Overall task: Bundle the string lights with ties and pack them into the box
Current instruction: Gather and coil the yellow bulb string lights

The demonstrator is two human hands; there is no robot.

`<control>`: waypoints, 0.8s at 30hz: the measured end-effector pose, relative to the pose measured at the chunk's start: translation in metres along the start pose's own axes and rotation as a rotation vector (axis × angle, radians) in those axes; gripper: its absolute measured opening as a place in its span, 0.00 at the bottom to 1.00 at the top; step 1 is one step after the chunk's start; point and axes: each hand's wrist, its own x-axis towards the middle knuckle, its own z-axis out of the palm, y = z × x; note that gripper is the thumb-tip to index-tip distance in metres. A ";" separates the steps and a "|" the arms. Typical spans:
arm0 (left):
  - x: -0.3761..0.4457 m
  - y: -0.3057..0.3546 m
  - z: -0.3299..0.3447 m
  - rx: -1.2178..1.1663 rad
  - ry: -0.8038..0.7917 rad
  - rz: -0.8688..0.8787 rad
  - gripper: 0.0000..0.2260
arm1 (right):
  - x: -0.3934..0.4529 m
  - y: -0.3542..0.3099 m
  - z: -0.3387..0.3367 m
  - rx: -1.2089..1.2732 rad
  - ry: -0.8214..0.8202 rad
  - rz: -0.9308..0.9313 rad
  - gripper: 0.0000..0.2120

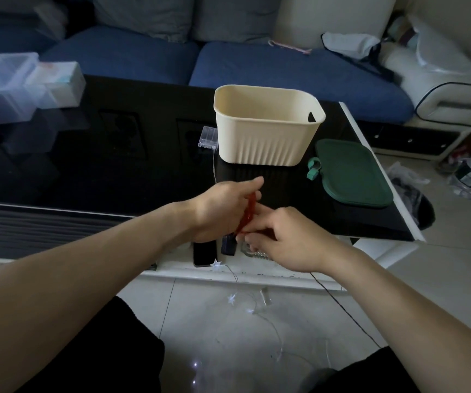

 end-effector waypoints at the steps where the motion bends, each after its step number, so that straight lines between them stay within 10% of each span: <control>1: 0.000 -0.001 0.000 0.031 -0.001 -0.023 0.19 | -0.001 -0.001 -0.001 0.011 0.014 0.013 0.08; 14: -0.001 -0.003 -0.003 0.341 -0.274 -0.101 0.28 | -0.002 0.001 -0.013 0.020 0.268 0.011 0.15; 24: 0.000 0.002 -0.023 0.213 -0.509 -0.173 0.19 | -0.006 0.038 -0.041 0.193 0.063 0.066 0.22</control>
